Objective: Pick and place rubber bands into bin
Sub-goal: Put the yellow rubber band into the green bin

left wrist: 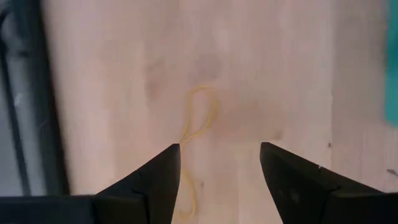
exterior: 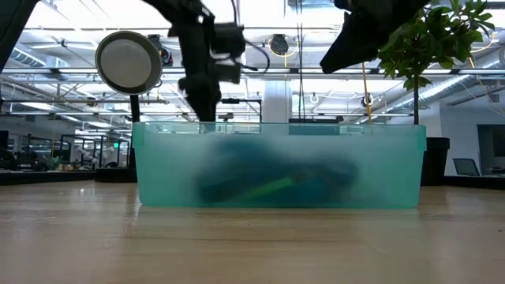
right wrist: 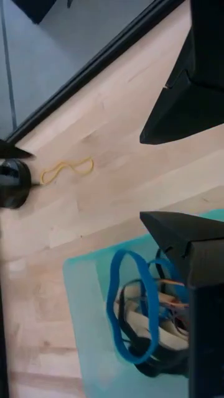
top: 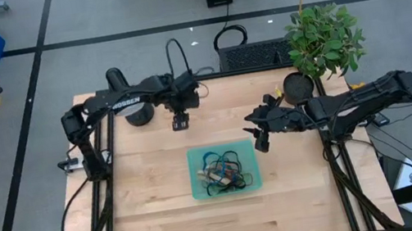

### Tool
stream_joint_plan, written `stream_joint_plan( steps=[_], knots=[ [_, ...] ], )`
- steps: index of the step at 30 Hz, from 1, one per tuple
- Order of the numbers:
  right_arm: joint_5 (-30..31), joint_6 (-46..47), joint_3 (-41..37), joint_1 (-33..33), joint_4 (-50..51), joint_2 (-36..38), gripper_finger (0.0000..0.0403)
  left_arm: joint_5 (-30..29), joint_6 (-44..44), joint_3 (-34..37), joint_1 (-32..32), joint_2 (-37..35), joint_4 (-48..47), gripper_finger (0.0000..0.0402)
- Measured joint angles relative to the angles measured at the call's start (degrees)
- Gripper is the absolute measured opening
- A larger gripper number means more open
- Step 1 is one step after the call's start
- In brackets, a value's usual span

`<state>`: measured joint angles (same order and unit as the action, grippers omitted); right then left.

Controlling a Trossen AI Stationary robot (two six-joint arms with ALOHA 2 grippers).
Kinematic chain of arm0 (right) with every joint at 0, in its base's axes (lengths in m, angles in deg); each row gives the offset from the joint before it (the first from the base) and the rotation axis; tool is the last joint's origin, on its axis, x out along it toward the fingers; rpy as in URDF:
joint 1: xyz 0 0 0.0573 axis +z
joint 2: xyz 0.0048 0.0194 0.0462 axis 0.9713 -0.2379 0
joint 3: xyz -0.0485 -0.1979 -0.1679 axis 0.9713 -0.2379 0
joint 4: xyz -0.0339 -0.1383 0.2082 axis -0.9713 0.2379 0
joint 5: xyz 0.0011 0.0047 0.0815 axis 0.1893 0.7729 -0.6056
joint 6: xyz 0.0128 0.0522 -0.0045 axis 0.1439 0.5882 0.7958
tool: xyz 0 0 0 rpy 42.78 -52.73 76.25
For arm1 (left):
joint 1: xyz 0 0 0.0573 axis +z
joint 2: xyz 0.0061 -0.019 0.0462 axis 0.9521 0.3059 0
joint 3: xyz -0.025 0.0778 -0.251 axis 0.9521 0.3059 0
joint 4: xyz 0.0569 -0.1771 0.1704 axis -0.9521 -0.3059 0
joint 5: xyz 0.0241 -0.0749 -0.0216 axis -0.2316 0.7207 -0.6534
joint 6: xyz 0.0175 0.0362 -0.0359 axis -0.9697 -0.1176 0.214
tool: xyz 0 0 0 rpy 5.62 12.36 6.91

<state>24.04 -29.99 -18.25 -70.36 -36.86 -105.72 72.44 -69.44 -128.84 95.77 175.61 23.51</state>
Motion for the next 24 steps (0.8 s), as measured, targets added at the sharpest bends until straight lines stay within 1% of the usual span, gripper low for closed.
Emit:
stream_joint_plan(
  steps=[2, 4, 6, 8, 10, 16, 20, 24],
  knots=[
    [0.0, 0.0, 0.0, -0.8, -0.4, 0.0, 0.018, 2.3, -4.3, 3.3, 0.1, 0.0, 4.7, 0.022],
    [0.0, 0.0, 0.0, -1.4, -1.0, 0.0, 0.018, 2.7, -7.0, 6.1, 0.1, 0.0, 8.8, 0.0215],
    [0.0, 0.0, 0.0, -1.9, -1.3, 0.0, 0.018, 3.4, -7.3, 7.9, 0.2, 0.0, 11.0, 0.021],
    [-0.1, 0.0, 0.0, -2.4, -1.6, 0.0, 0.018, 6.5, -6.2, 8.5, 0.7, 0.0, 13.1, 0.0207],
    [-0.1, 0.0, 0.0, -2.9, -1.9, 0.0, 0.018, 8.1, -4.3, 9.0, 1.1, 0.0, 14.4, 0.0205],
    [-0.1, -0.2, 0.0, -3.7, -2.8, 0.0, 0.018, 6.0, -2.4, 8.9, 1.6, 0.8, 16.2, 0.0205],
    [-0.1, -0.1, 0.0, -4.0, -2.8, 0.0, 0.018, 5.4, -0.7, 7.0, 1.6, 5.0, 16.0, 0.0205],
    [-0.2, 0.1, -0.2, -3.9, -3.2, 0.0, 0.018, 2.6, -0.7, 4.6, 1.6, 9.3, 14.0, 0.0205]
  ],
)
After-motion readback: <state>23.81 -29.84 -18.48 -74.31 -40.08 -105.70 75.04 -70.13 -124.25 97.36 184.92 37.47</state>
